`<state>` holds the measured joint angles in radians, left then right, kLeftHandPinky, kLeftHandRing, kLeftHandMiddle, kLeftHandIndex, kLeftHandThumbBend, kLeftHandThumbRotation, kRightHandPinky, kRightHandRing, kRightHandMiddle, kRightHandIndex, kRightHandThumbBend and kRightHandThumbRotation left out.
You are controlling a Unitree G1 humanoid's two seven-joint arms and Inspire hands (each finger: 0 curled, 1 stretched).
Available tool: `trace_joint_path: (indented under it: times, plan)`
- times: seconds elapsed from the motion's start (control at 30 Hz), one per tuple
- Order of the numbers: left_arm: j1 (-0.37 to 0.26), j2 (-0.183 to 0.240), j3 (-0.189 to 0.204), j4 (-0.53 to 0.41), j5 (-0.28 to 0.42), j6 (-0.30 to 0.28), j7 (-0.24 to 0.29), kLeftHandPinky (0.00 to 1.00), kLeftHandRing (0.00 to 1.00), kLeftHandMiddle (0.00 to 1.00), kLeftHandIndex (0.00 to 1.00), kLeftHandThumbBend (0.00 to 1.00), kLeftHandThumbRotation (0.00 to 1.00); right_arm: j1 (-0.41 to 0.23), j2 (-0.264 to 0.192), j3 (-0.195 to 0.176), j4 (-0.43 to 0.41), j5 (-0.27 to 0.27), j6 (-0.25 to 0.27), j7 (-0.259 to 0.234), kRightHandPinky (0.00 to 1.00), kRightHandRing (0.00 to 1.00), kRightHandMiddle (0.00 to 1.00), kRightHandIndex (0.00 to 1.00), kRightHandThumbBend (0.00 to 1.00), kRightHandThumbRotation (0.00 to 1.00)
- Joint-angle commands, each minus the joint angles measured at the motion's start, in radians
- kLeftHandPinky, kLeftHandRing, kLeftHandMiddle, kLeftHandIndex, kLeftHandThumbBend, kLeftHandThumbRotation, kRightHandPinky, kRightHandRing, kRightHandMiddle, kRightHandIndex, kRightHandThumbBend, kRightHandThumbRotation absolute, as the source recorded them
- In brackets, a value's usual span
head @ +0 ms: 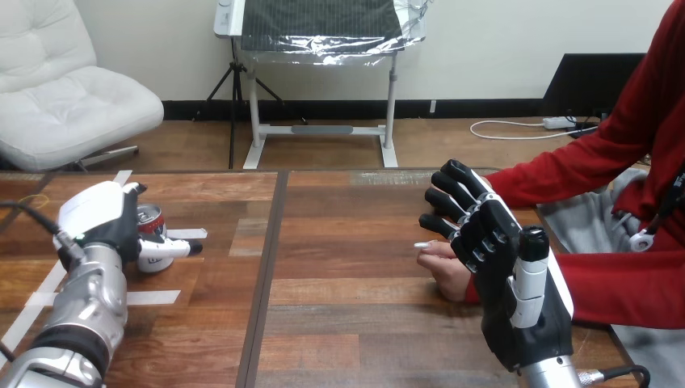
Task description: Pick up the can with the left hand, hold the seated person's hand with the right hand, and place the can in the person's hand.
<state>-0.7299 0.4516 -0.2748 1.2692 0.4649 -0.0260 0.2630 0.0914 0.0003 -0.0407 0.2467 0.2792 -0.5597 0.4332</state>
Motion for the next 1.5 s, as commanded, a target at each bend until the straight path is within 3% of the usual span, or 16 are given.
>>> trace_joint_path:
  times: [0.0,0.23,0.6,1.0,1.47]
  plan:
    - [-0.075,-0.009,0.08,-0.026,-0.077,-0.017,-0.02,0.77,0.89,0.9,0.89,0.92,0.26,-0.044,0.01,-0.003,-0.021,0.015,-0.025,-0.001,0.81,0.88,0.89,0.88,0.9,1.0]
    - [-0.07,-0.021,0.158,-0.03,-0.179,-0.031,-0.055,0.74,0.89,0.9,0.89,0.89,0.15,-0.046,0.009,-0.003,-0.02,0.021,-0.025,0.003,0.81,0.88,0.89,0.88,0.9,1.0]
    - [-0.067,-0.03,0.222,-0.023,-0.258,-0.026,-0.077,0.76,0.87,0.9,0.88,0.87,0.08,-0.046,0.005,-0.004,-0.021,0.013,-0.024,0.0,0.81,0.88,0.89,0.88,0.9,1.0]
    - [-0.067,-0.029,0.242,-0.023,-0.276,-0.013,-0.082,0.74,0.83,0.87,0.87,0.86,0.09,-0.049,0.005,-0.005,-0.021,0.018,-0.021,0.002,0.81,0.88,0.89,0.88,0.9,1.0]
    - [-0.068,-0.025,0.248,-0.022,-0.268,-0.002,-0.094,0.76,0.86,0.89,0.88,0.86,0.07,-0.052,0.003,-0.006,-0.019,0.019,-0.024,0.007,0.8,0.88,0.89,0.88,0.9,1.0]
